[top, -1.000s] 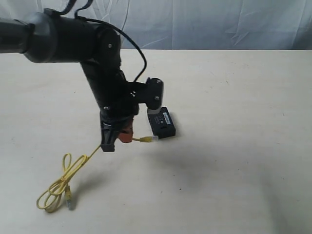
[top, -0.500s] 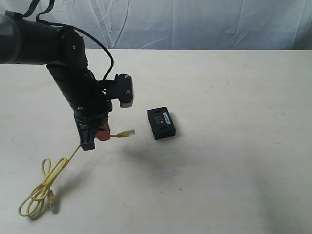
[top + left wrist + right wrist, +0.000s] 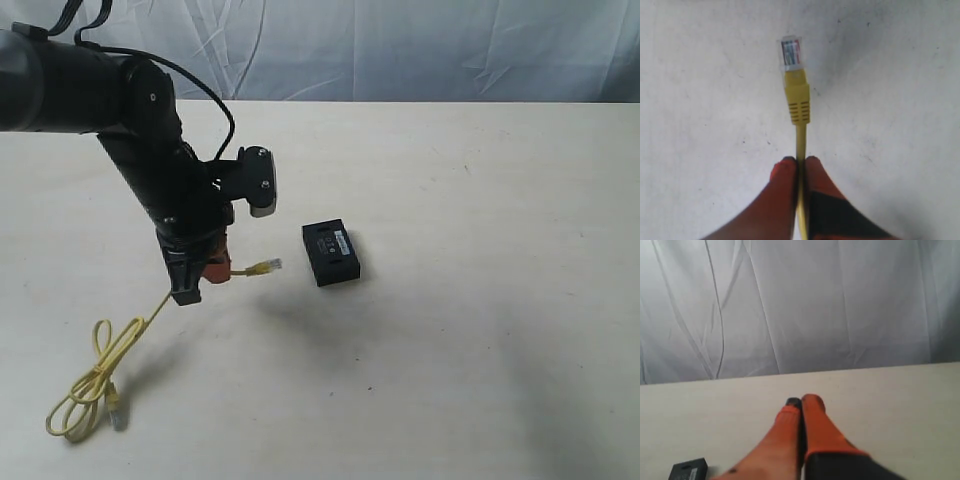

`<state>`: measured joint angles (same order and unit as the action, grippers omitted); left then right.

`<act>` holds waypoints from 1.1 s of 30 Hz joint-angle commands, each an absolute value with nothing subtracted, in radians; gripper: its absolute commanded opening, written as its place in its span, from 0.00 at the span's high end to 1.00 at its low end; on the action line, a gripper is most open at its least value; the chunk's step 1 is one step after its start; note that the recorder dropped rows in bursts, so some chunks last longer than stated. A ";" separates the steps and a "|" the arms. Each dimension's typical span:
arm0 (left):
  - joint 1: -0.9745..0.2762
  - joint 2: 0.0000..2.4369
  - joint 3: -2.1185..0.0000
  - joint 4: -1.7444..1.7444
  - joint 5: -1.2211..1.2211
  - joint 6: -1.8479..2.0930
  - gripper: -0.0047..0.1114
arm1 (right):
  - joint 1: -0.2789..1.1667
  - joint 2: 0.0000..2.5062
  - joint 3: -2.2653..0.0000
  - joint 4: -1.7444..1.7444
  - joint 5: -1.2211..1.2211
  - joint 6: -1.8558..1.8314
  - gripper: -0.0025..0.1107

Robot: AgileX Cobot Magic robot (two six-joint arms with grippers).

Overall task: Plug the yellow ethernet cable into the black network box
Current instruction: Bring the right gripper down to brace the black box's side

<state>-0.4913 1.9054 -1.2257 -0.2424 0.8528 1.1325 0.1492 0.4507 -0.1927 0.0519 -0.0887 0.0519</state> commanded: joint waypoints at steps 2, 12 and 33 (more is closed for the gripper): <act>-0.488 1.892 -1.222 -0.278 0.852 1.126 0.96 | 0.157 0.945 -0.419 0.054 -0.059 0.064 0.98; -0.488 1.892 -1.222 -0.325 0.804 1.124 0.96 | 0.358 1.650 -0.827 0.054 0.034 0.082 0.98; -0.388 1.901 -1.222 -0.261 0.826 1.054 0.96 | 0.419 2.198 -1.533 0.777 0.626 -0.644 0.98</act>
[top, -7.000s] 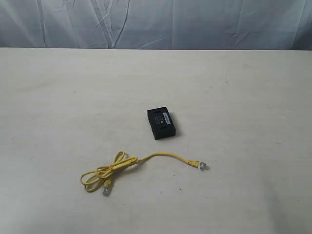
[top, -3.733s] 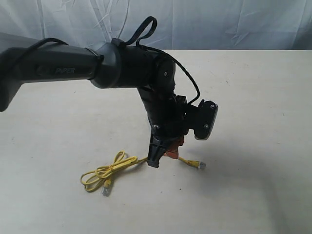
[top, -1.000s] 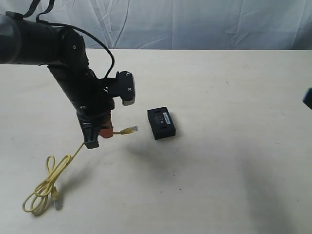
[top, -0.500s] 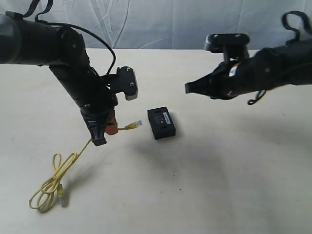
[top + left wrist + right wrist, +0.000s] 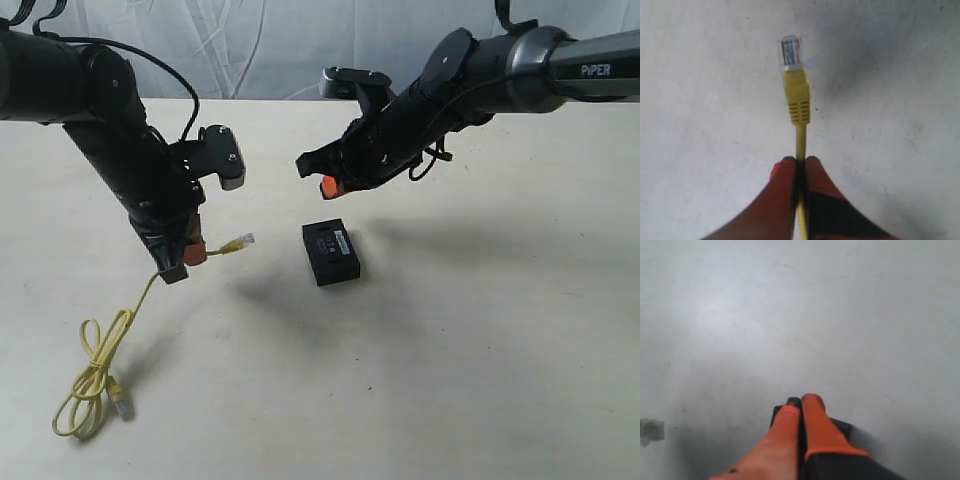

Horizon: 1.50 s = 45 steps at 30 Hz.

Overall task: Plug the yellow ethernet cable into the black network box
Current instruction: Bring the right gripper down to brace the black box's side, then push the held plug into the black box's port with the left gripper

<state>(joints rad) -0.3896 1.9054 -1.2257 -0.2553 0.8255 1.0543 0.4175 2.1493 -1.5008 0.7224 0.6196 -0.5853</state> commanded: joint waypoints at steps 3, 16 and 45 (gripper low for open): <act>-0.388 1.901 -1.222 -0.261 0.811 1.054 0.96 | 0.421 2.227 -1.533 0.786 0.616 -0.680 0.98; -0.388 1.901 -1.222 -0.276 0.781 1.054 0.96 | 0.421 2.267 -1.534 0.808 0.732 -0.749 0.98; -0.446 1.906 -1.151 -0.389 0.750 1.083 0.96 | 0.264 2.175 -1.349 0.954 0.827 -0.891 0.98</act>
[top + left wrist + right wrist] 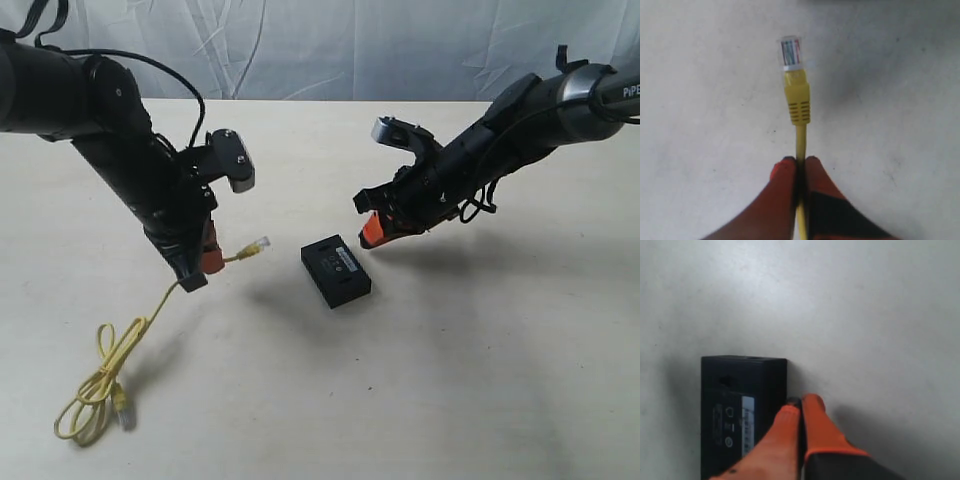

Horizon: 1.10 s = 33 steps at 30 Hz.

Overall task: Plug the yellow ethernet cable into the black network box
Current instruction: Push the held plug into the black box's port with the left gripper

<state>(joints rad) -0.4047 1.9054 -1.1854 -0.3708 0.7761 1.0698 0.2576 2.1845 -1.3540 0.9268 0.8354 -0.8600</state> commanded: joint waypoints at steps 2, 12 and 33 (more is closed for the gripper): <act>-0.464 1.913 -1.143 -0.402 0.722 1.083 0.96 | 0.270 2.177 -1.349 0.949 0.829 -0.898 0.98; -0.541 1.990 -1.143 -0.458 0.656 1.081 0.96 | 0.270 2.209 -1.349 0.958 0.862 -0.904 0.98; -0.541 2.002 -1.204 -0.410 0.734 0.993 0.96 | 0.270 2.209 -1.349 0.972 0.883 -0.918 0.98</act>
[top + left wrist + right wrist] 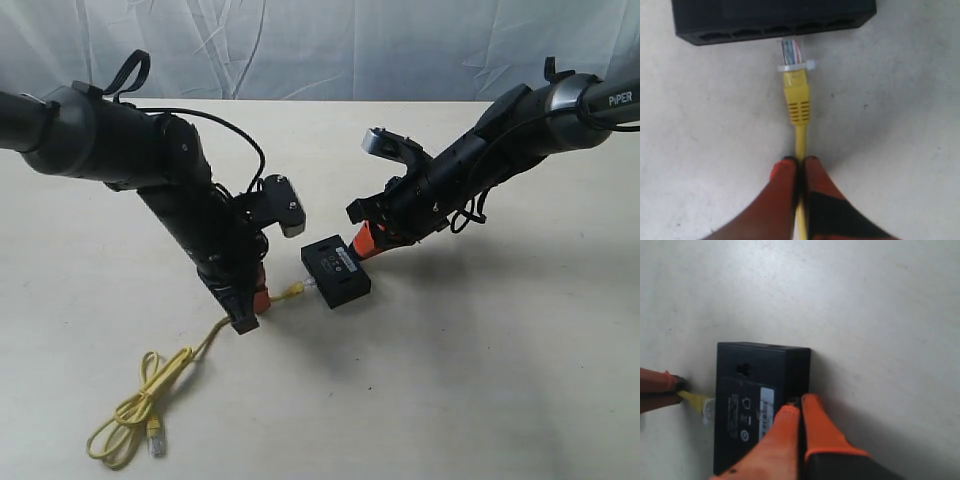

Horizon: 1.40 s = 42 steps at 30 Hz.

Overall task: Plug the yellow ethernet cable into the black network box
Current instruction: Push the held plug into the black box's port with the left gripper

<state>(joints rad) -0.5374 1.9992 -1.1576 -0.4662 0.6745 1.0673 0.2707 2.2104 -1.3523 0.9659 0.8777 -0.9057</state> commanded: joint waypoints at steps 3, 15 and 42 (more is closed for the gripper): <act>-0.541 2.002 -1.243 -0.342 0.758 0.930 0.96 | 0.270 2.209 -1.349 0.972 0.883 -0.918 0.98; -0.541 2.053 -1.267 -0.281 0.807 0.919 0.96 | 0.270 2.209 -1.349 0.972 0.883 -0.918 0.98; -0.581 2.055 -1.294 -0.278 0.790 0.924 0.96 | 0.270 2.209 -1.349 0.974 0.883 -0.924 0.98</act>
<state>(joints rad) -0.5772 2.0489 -1.2882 -0.2819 0.8110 0.9270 0.2707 2.2104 -1.3523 0.9659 0.8846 -0.9120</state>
